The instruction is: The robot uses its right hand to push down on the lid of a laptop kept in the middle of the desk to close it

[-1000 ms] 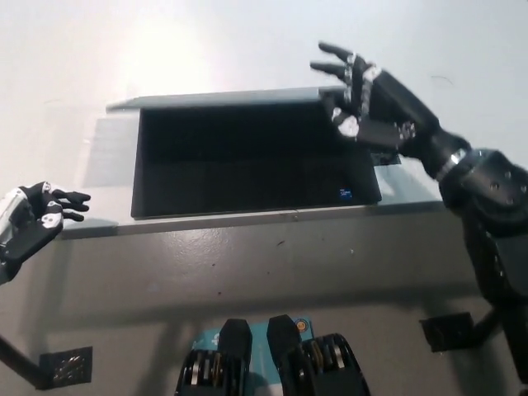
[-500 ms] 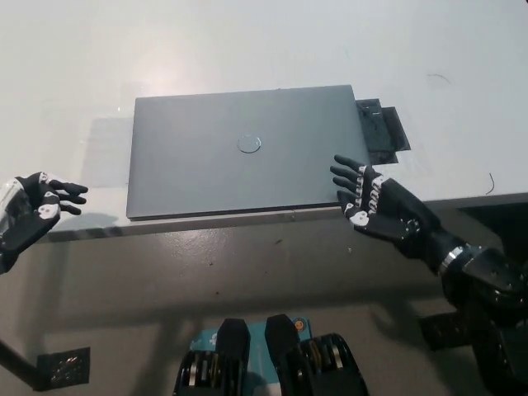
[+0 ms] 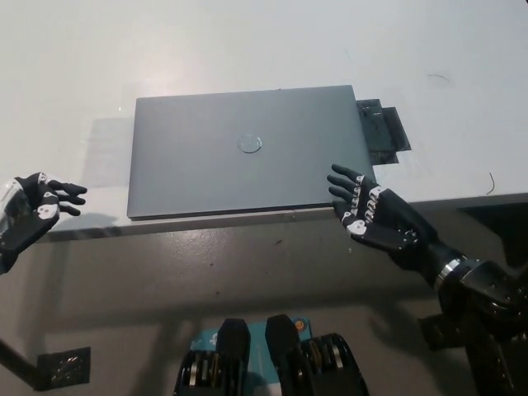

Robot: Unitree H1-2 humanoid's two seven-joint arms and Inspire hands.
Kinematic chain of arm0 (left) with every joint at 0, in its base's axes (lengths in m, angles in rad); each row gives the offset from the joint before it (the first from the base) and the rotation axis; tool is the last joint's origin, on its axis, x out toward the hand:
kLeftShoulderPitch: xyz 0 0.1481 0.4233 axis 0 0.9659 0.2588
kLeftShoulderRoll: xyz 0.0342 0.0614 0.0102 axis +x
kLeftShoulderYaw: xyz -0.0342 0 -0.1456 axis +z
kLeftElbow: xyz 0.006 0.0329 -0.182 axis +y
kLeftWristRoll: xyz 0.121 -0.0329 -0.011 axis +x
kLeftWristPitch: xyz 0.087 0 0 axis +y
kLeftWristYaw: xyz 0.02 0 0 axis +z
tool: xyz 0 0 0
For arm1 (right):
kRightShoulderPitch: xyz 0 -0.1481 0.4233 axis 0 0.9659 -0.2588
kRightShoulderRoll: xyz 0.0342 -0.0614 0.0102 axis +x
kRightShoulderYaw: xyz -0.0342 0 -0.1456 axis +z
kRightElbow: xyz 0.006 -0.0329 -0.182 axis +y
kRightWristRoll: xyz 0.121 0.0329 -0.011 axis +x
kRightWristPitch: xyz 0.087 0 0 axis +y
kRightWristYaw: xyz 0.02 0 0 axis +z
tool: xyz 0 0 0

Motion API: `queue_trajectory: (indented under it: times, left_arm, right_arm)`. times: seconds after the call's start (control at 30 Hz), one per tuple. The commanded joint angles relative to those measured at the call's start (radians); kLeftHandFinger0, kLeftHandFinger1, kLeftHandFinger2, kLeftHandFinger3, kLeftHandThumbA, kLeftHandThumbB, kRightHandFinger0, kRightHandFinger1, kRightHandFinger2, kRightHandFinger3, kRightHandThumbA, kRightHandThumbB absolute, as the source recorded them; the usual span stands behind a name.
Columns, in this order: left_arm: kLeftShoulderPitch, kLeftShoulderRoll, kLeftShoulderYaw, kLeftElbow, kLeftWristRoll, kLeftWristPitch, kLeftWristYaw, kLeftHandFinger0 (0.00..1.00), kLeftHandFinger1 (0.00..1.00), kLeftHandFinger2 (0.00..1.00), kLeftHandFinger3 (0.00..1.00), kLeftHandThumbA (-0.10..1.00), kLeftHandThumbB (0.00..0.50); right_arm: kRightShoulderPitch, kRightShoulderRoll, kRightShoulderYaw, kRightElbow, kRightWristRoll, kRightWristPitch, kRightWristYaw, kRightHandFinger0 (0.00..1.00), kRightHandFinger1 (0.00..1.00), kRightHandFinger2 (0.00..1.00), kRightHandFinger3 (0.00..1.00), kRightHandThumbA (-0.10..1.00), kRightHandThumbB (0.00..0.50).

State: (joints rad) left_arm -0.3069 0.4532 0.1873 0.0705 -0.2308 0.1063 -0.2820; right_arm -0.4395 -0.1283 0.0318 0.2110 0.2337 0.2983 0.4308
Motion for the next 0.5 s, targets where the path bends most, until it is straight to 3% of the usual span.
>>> queue_trajectory:
  times: [0.0, 0.13, 0.23, 0.3, 0.47]
  left_arm:
    - [-0.020, 0.034, 0.017, -0.035, -0.005, 0.000, 0.000, 0.59, 0.57, 0.58, 0.49, -0.10, 0.123]
    - [-0.010, 0.032, 0.022, -0.026, -0.013, -0.011, -0.005, 0.58, 0.57, 0.58, 0.48, -0.10, 0.134]
    - [-0.008, 0.033, 0.021, -0.039, -0.010, 0.004, -0.001, 0.60, 0.58, 0.59, 0.48, -0.10, 0.133]
    - [-0.009, 0.032, 0.021, -0.040, -0.002, 0.013, 0.008, 0.59, 0.57, 0.58, 0.48, -0.10, 0.135]
    - [-0.003, 0.037, 0.031, -0.032, -0.016, -0.004, -0.005, 0.60, 0.59, 0.59, 0.49, -0.10, 0.139]
  right_arm:
    - [-0.032, -0.029, -0.017, -0.112, 0.051, 0.067, 0.015, 1.00, 1.00, 0.99, 1.00, 0.19, 0.234]
    - [-0.017, -0.055, -0.042, -0.225, 0.085, 0.119, 0.008, 1.00, 1.00, 0.97, 1.00, 0.19, 0.235]
    - [0.008, -0.080, -0.072, -0.320, 0.116, 0.164, -0.001, 1.00, 1.00, 0.97, 1.00, 0.26, 0.280]
    - [0.054, -0.123, -0.112, -0.393, 0.146, 0.159, 0.011, 1.00, 1.00, 0.96, 1.00, 0.29, 0.274]
    - [0.136, -0.175, -0.203, -0.464, 0.183, 0.170, -0.025, 1.00, 1.00, 0.94, 1.00, 0.26, 0.275]
